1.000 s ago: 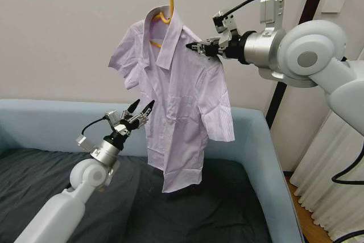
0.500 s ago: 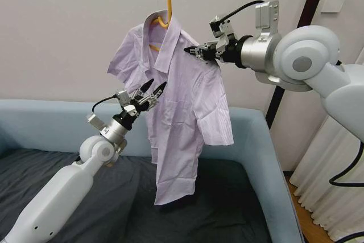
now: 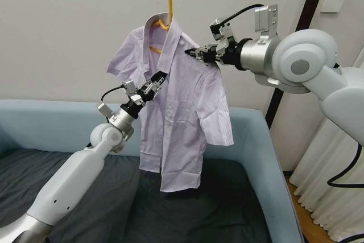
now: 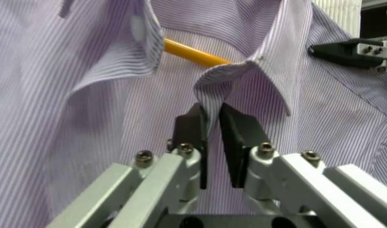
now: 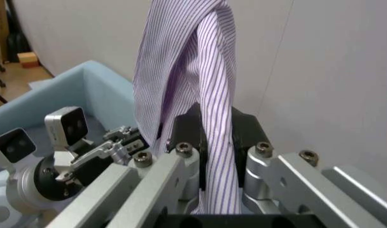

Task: Pick up the clothes from the sofa and hang them on the clothes hanger.

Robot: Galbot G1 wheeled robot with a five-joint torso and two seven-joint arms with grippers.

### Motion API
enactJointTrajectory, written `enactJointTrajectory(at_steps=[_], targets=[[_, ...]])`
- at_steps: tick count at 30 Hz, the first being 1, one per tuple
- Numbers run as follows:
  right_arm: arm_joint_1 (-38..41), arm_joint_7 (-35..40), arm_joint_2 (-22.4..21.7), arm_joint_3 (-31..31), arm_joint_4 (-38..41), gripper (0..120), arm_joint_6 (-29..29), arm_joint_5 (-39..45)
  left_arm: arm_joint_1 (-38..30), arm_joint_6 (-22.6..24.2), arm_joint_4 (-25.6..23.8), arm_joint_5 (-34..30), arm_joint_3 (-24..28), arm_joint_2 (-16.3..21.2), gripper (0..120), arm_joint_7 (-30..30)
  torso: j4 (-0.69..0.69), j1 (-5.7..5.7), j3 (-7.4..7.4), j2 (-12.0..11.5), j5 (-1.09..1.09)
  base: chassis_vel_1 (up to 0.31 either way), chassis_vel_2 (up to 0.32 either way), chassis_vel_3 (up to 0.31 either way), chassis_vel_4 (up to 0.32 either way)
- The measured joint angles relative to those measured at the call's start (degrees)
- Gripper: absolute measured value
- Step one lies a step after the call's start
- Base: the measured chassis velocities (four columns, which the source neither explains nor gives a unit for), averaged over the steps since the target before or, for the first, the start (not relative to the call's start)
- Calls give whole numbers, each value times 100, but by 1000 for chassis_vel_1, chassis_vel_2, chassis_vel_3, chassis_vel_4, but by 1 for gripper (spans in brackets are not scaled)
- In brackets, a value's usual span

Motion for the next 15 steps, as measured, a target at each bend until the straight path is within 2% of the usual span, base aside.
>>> enactJointTrajectory(at_steps=[2,5,10,11,15], targets=[[-8,-11,-3,4,-11,7,0,-21,-57,-47,58,5,-1,5,1,20,-1,0,0,0,0,0,0,0,0],[-23,-22,-4,8,-22,7,0,-55,-158,-113,115,59,-7,14,0,5,0,0,0,0,0,0,0,0,0],[-44,-15,-2,13,-32,7,1,-94,-473,-357,216,907,-77,105,0,-67,-2,0,0,0,1,0,0,0,0],[-44,-15,-2,13,-32,7,1,-94,-473,-357,216,907,-77,105,0,-67,-2,0,0,0,1,0,0,0,0],[-43,16,-5,13,-29,7,-11,-104,-537,-526,172,1589,-133,223,0,135,-1,0,-1,0,1,0,0,0,0]])
